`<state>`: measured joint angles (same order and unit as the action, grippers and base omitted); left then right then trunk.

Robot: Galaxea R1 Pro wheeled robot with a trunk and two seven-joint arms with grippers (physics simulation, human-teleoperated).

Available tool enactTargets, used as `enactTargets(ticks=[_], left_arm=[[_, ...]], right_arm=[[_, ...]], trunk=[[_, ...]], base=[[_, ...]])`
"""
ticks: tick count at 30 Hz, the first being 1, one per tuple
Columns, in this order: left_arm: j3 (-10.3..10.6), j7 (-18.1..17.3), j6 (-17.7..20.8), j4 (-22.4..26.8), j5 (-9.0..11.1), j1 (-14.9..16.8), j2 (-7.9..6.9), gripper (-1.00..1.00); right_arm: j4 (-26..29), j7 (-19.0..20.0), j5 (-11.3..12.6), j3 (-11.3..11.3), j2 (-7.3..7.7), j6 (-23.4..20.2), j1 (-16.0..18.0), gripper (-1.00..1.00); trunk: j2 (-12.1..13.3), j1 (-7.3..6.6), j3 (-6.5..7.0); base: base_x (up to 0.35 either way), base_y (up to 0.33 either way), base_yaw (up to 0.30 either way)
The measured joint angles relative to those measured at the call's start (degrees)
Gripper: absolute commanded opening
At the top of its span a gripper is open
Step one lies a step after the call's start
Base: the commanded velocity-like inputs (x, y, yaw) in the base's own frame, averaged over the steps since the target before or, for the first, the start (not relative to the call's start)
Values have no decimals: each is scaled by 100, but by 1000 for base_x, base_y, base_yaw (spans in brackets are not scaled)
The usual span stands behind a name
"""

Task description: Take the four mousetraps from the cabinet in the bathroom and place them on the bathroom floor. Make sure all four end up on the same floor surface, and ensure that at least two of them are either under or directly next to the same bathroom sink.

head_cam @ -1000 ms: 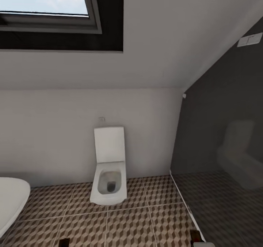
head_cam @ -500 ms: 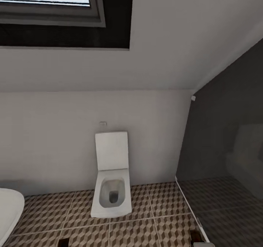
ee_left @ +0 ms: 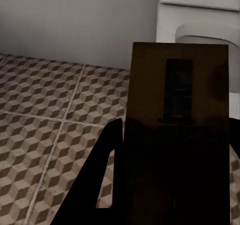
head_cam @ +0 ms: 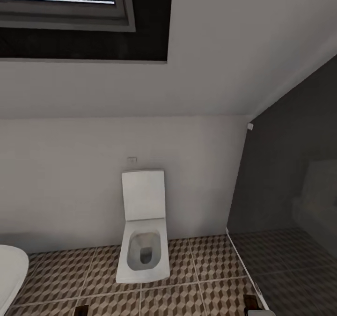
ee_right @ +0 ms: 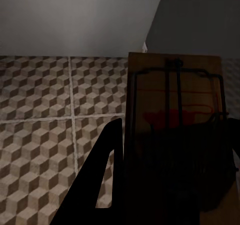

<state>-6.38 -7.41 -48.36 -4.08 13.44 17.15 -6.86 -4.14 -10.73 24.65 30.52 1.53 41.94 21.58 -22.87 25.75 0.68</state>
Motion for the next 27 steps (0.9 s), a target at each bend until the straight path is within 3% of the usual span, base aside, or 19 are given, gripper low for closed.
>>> enactTargets(ticks=[17, 27], left_arm=[[-8, 9, 8, 0, 10, 0, -23, -100], [-5, 9, -8, 0, 9, 0, -16, -100]], right_arm=[[1, 7, -4, 5, -4, -3, 0, -100], [-3, 1, 0, 0, -9, -3, 0, -100]], trunk=[[0, -3, 0], [0, 0, 0]], base=[[288, 98, 0], [43, 10, 0]])
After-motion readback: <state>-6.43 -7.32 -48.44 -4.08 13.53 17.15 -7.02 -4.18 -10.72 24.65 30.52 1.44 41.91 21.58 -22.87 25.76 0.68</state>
